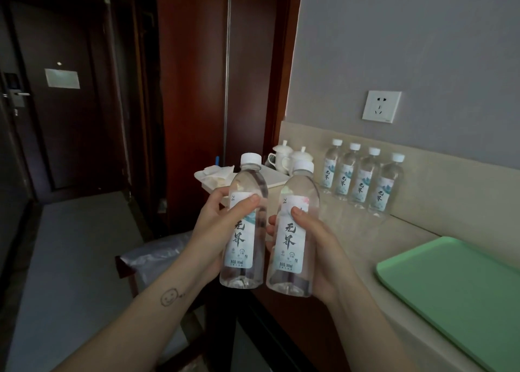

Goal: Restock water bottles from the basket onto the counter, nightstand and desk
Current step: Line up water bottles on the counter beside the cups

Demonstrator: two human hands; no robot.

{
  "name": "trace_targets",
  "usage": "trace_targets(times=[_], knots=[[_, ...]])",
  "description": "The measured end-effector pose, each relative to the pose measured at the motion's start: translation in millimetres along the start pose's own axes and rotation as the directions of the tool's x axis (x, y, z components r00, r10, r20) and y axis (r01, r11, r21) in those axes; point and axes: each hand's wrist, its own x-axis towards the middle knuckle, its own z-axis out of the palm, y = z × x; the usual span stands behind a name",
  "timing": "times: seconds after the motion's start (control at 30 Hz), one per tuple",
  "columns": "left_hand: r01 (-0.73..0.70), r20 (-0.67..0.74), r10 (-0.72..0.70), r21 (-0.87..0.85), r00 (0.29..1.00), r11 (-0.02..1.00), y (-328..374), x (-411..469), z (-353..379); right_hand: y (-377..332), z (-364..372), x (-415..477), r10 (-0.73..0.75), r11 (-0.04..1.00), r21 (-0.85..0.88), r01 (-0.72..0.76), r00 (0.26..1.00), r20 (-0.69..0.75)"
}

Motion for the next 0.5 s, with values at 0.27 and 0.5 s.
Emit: trace_targets(times=[0.27, 0.5], knots=[[0.015, 0.048, -0.013, -0.027, 0.999, 1.000, -18, 64, 0, -5, -19, 47, -0.038, 0.999, 0.003, 0.038, 0.999, -0.038], [0.051, 0.129, -0.043, -0.060, 0.991, 0.997, -32, 115, 5, -12, -35, 80, -0.087, 0.996, -0.025, 0.084, 0.989, -0.117]])
